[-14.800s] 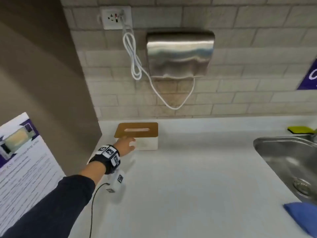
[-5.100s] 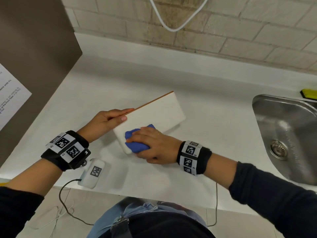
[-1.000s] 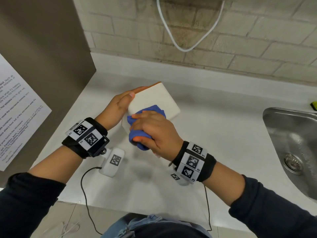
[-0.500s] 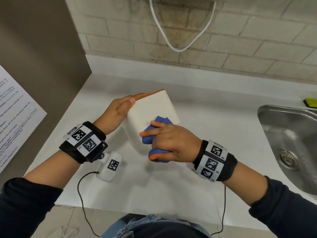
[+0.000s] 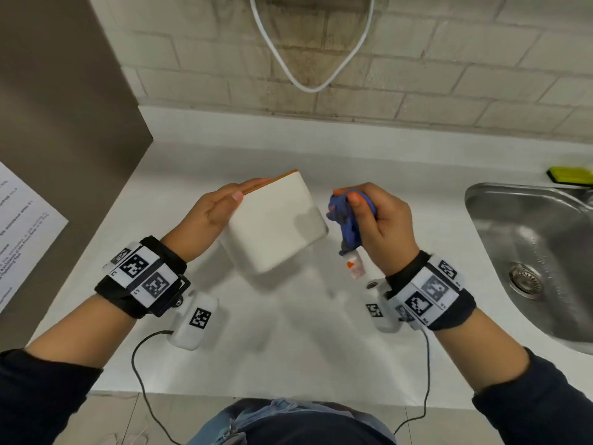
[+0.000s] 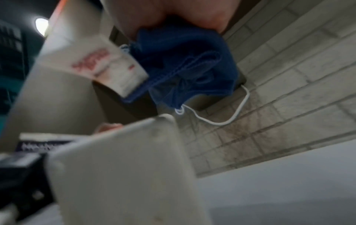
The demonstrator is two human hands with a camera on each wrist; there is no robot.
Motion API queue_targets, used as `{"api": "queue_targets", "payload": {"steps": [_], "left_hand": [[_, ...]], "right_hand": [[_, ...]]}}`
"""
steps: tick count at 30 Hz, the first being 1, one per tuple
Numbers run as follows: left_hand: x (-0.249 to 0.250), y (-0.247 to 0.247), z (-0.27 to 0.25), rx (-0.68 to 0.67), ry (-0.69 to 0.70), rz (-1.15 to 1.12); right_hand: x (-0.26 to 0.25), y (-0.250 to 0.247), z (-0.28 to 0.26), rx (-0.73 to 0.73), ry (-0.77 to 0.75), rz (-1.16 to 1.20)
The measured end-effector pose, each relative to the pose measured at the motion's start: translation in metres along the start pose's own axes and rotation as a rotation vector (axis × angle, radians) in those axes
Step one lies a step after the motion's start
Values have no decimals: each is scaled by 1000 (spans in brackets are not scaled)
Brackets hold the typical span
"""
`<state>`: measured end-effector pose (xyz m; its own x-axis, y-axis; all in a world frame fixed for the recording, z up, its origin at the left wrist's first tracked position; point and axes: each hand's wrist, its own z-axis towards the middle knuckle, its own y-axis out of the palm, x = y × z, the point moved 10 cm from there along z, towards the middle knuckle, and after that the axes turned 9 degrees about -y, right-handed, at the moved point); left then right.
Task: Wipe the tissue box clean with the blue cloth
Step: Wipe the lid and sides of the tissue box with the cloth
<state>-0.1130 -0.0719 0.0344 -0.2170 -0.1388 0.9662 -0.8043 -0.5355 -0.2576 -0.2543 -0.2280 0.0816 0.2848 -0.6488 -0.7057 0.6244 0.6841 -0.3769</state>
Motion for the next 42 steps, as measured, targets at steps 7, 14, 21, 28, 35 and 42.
{"api": "queue_targets", "payload": {"steps": [7,14,21,28,35,42], "left_hand": [[0,0,0,-27,-24,-5],[7,-1,0,-12,8,-14],[0,0,-5,-33,-65,97],[-27,90,-28,-311,40,740],[-68,83,-42,-277,45,961],[-58,78,-51,187,-198,1235]], "right_hand": [[-25,70,-10,83,83,228],[-61,106,-41,-345,-66,250],[-12,-4,-35,118,210,312],[37,-52,-74,268,415,191],[56,-43,-107,277,451,198],[62,-25,-110,245,461,235]]}}
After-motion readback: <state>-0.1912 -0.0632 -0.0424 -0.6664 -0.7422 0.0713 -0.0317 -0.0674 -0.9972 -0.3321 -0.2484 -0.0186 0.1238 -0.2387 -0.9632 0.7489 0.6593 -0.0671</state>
